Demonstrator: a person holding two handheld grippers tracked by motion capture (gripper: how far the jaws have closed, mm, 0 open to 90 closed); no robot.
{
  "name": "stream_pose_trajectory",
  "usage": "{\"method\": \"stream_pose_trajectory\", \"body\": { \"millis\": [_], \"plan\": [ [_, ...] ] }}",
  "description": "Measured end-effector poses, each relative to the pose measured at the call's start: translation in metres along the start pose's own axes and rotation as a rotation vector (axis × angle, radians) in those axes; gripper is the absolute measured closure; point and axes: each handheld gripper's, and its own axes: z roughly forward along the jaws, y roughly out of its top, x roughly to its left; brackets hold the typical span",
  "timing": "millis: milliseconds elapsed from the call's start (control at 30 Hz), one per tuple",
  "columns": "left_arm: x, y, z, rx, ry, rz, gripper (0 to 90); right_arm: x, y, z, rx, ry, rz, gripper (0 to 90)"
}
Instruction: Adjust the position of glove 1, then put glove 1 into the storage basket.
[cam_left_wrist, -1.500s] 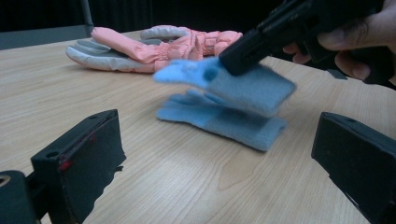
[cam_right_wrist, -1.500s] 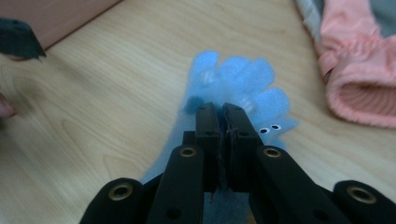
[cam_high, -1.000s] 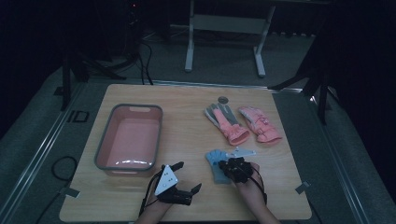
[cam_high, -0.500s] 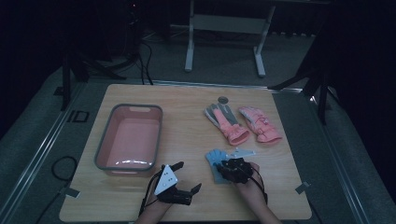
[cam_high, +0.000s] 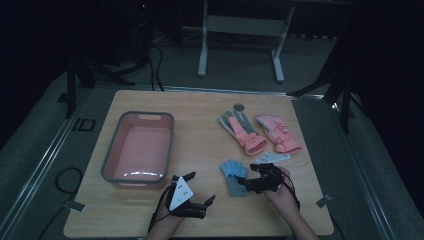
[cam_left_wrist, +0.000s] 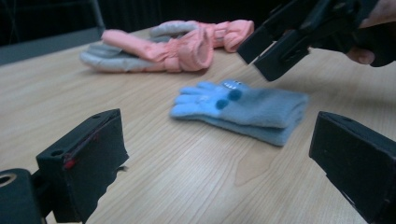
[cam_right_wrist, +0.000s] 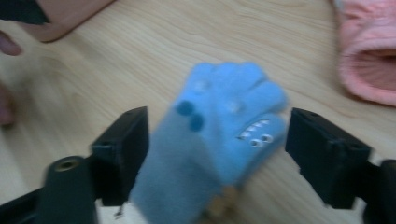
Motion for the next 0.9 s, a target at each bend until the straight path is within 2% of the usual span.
{"method": "stream_pose_trajectory", "body": {
  "millis": [67, 133, 167, 300, 367, 400, 433, 467, 567, 600, 633, 767, 800, 867, 900],
  "plan": [
    [-0.001, 0.001, -0.001, -0.005, -0.015, 0.009, 4.1, -0.006, 0.0, -0.002, -0.007, 0.025, -0.009, 16.7],
    [-0.004, 0.004, 0.0, 0.01, -0.052, 0.013, 4.1, -0.01, 0.0, -0.004, -0.037, 0.049, -0.021, 16.6],
    [-0.004, 0.004, 0.0, 0.01, -0.052, 0.013, 4.1, -0.01, 0.0, -0.004, -0.037, 0.049, -0.021, 16.6],
    [-0.01, 0.01, 0.004, 0.052, -0.123, 0.014, 4.0, -0.014, 0.003, -0.007, -0.044, 0.067, -0.063, 14.7],
    [-0.012, 0.01, 0.006, 0.067, -0.132, 0.015, 4.0, -0.015, 0.004, -0.008, -0.05, 0.073, -0.062, 14.3],
    [-0.013, 0.012, 0.012, 0.099, -0.169, 0.008, 4.0, -0.016, 0.005, -0.009, -0.058, 0.078, -0.056, 14.3],
    [-0.014, 0.013, 0.014, 0.107, -0.177, 0.003, 4.1, -0.019, 0.008, -0.011, -0.047, 0.094, -0.048, 14.1],
    [-0.014, 0.014, 0.016, 0.121, -0.189, 0.004, 4.1, -0.02, 0.009, -0.012, -0.048, 0.089, -0.05, 14.2],
    [-0.015, 0.017, 0.02, 0.137, -0.199, 0.022, 4.7, -0.022, 0.011, -0.012, -0.048, 0.108, -0.04, 14.2],
    [-0.016, 0.021, 0.024, 0.163, -0.215, 0.044, 6.2, -0.025, 0.013, -0.011, -0.046, 0.146, -0.007, 13.7],
    [-0.017, 0.022, 0.026, 0.17, -0.223, 0.059, 7.2, -0.026, 0.014, -0.011, -0.044, 0.157, 0.007, 13.6],
    [-0.019, 0.031, 0.034, 0.176, -0.249, 0.14, 13.9, -0.029, 0.017, -0.006, -0.048, 0.169, 0.045, 13.5],
    [-0.019, 0.031, 0.034, 0.176, -0.249, 0.14, 14.3, -0.029, 0.018, -0.004, -0.05, 0.171, 0.047, 13.5],
    [-0.024, 0.037, 0.039, 0.169, -0.253, 0.202, 16.1, -0.03, 0.018, 0.0, -0.031, 0.18, 0.036, 14.2],
    [-0.024, 0.037, 0.039, 0.169, -0.253, 0.202, 18.2, -0.03, 0.019, 0.002, -0.013, 0.17, 0.031, 16.2]
  ]
}}
